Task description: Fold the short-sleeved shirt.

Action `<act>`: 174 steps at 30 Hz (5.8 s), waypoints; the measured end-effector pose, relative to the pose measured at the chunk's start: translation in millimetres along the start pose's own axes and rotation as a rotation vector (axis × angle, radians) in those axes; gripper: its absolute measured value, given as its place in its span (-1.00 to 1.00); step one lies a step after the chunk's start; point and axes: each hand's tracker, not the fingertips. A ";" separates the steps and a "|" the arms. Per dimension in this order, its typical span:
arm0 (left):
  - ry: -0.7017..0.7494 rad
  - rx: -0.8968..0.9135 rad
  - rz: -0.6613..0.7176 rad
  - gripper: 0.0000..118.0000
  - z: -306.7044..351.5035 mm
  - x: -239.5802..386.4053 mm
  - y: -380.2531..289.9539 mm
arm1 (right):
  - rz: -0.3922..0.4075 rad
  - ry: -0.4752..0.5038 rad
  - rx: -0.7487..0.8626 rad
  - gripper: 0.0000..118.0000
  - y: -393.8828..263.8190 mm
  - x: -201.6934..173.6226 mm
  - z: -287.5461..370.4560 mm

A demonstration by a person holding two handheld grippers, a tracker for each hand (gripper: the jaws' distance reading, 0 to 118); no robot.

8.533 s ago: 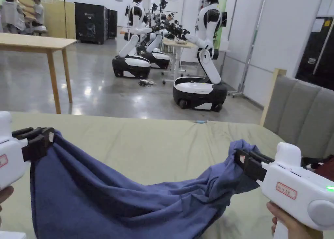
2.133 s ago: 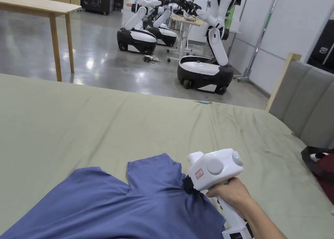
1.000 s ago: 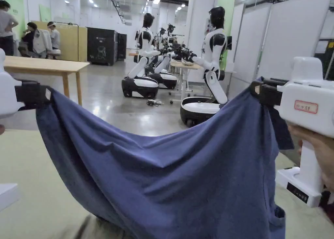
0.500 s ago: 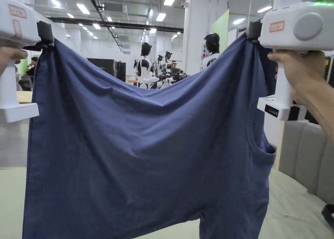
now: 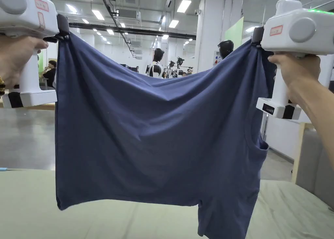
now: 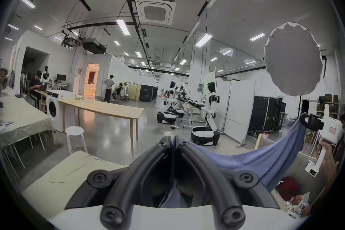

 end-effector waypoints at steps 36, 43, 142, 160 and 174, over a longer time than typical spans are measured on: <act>-0.143 -0.286 0.008 -0.97 49.6 -24.6 -235.8 | -0.018 0.064 -0.249 -0.95 -206.3 32.3 99.1; -0.205 -0.325 -0.004 -0.97 162.0 -32.0 -283.9 | -0.091 0.117 -0.271 -0.95 -243.2 37.3 212.1; 0.012 -0.780 -0.180 -1.00 371.4 -81.6 -482.7 | -0.135 0.162 -0.729 -1.00 -377.0 9.5 520.7; -0.022 -0.756 -0.151 -1.00 373.7 -65.5 -463.9 | 0.020 0.060 -1.031 0.91 -443.7 36.4 468.0; -0.031 -0.757 -0.099 -1.00 376.9 -69.4 -466.9 | -0.042 0.117 -1.036 -0.89 -450.9 29.0 463.8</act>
